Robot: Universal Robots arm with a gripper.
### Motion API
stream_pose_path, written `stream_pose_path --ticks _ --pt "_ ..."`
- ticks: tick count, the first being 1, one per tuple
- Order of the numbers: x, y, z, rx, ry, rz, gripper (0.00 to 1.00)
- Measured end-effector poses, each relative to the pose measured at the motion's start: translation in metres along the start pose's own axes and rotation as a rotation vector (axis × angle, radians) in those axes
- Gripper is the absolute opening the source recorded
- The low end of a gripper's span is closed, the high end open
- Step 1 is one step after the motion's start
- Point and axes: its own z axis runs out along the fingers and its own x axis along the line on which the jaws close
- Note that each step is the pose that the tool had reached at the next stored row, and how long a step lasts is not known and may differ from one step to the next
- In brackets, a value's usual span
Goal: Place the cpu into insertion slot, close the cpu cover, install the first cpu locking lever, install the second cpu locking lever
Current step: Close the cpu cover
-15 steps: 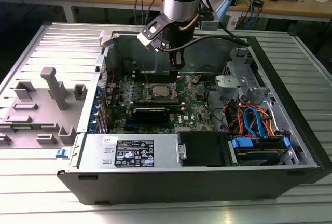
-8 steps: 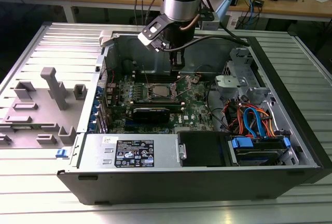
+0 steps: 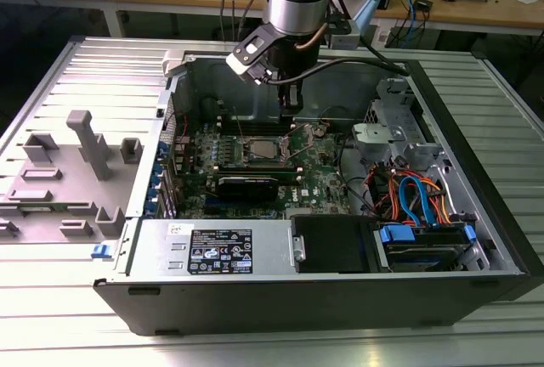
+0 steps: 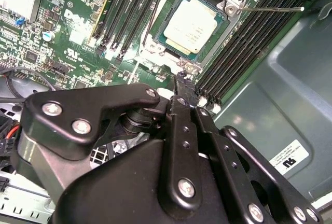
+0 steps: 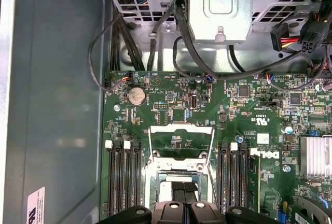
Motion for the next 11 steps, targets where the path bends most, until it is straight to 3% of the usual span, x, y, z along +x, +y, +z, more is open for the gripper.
stream_pose_path --ticks 11 --pt "-0.0001 0.0038 0.0001 0.0 0.0 0.0 0.11"
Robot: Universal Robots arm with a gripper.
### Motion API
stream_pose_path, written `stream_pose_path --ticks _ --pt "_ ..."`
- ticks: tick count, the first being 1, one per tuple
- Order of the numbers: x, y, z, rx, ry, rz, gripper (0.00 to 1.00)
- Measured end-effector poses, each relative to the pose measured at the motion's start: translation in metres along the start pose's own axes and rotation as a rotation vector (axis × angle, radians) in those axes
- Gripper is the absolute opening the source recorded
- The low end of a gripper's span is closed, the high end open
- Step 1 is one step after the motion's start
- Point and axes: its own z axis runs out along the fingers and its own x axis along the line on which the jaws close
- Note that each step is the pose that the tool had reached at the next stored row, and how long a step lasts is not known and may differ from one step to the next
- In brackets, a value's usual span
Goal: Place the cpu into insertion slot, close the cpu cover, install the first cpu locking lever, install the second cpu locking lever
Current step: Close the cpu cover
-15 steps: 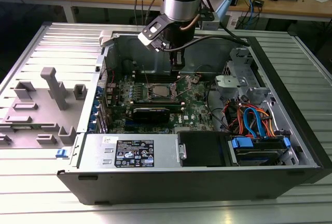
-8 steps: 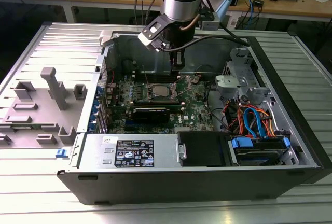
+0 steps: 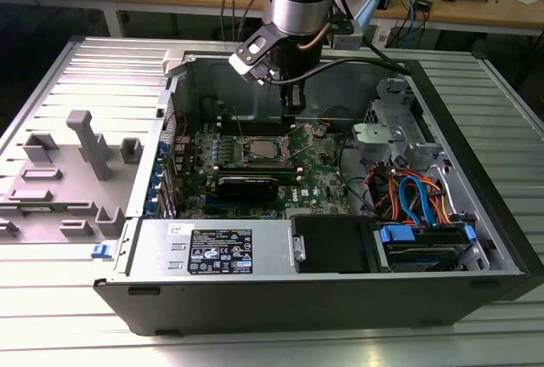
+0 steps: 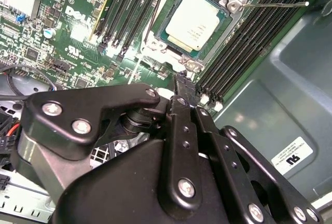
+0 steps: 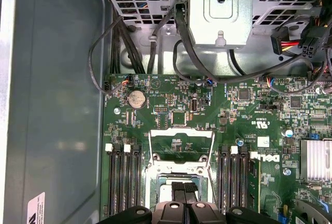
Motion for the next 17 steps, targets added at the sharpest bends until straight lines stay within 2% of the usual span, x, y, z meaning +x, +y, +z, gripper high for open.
stream_pose_path --ticks 13,17 --pt "0.0 0.0018 0.0001 0.0 0.0 0.0 0.11" --pt "-0.0001 0.0052 0.0001 0.0 0.0001 0.0 0.11"
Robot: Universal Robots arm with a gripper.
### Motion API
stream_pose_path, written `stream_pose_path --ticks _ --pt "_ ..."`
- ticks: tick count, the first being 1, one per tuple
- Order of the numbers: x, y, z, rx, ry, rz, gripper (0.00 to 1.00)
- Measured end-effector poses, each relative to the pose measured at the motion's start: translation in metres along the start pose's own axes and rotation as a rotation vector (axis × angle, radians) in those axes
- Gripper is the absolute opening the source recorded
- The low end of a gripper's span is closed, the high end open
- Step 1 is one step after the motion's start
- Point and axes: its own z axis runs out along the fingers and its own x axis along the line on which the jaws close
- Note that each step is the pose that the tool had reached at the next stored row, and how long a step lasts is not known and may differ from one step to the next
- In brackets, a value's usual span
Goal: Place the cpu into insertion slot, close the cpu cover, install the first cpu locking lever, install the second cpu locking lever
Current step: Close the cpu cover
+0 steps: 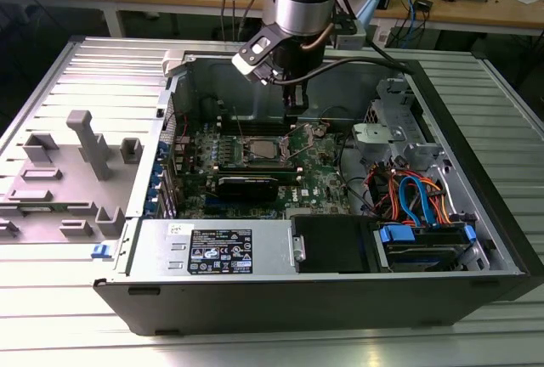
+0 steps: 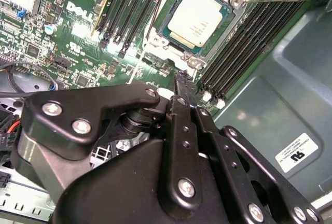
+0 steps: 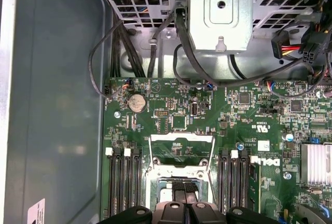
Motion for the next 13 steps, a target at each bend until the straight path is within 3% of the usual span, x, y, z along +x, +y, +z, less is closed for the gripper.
stream_pose_path --ticks 7,13 --pt "-0.0003 0.0111 0.0004 0.0 0.0 0.0 0.11" --pt "-0.0003 0.0115 0.0004 0.0 0.0 0.0 0.11"
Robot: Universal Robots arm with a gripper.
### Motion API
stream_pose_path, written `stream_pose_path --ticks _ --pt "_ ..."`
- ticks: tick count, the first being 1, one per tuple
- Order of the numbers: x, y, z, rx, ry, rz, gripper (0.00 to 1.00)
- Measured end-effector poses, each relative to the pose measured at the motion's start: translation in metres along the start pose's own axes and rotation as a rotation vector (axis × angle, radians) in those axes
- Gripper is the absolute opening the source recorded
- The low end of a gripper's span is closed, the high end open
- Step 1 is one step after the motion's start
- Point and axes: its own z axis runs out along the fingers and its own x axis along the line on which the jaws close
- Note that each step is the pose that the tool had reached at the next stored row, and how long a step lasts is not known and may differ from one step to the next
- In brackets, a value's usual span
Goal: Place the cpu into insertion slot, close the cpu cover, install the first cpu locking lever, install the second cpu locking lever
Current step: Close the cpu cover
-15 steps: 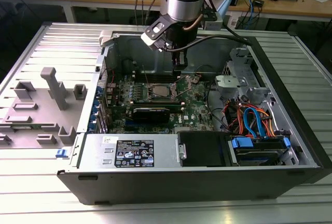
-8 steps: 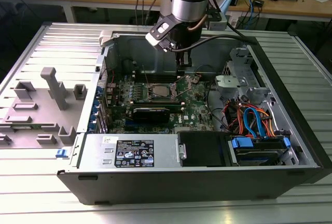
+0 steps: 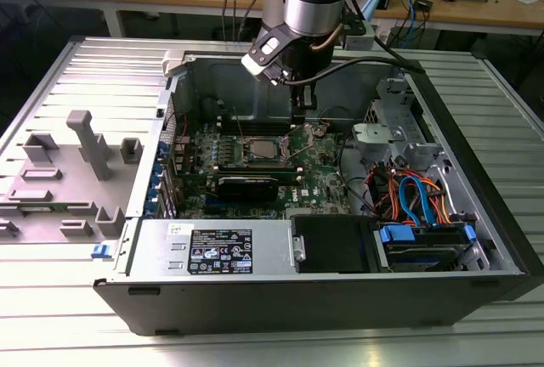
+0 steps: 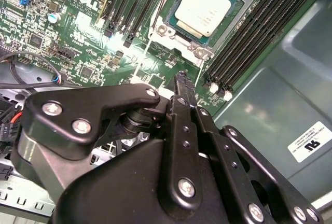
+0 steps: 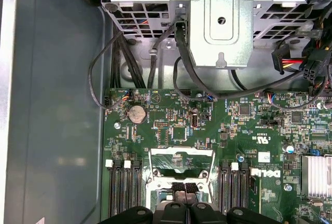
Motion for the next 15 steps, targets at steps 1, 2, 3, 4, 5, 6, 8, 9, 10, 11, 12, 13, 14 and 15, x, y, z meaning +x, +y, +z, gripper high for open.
stream_pose_path --ticks 1,2,3,4,5,6,8,9,10,11,12,13,14,15 --pt "0.0 0.0 0.0 0.0 0.0 0.0 0.11" --pt "0.0 0.0 0.0 0.0 0.0 0.0 0.11" --pt "0.0 0.0 0.0 0.0 0.0 0.0 0.11" --pt "0.0 0.0006 0.0002 0.0 0.0001 0.0 0.11" --pt "0.0 0.0018 0.0006 0.0 0.0002 0.0 0.11" --pt "0.0 0.0034 0.0009 0.0 0.0002 0.0 0.11" --pt "-0.0002 0.0089 0.0018 0.0003 0.0001 0.0 0.11" --pt "-0.0002 0.011 0.0021 0.0004 0.0 0.0 0.11" --pt "-0.0003 0.0131 0.0024 0.0003 0.0 0.0 0.11" --pt "-0.0003 0.0166 0.0031 0.0003 0.0001 0.0 0.11" --pt "-0.0004 0.0194 0.0039 0.0003 0.0001 0.0 0.11" --pt "-0.0005 0.0211 0.0044 0.0003 0.0001 0.0 0.11" --pt "-0.0005 0.0238 0.005 0.0003 0.0001 0.0 0.11" --pt "-0.0006 0.0274 0.0058 0.0003 0.0 0.0 0.11"
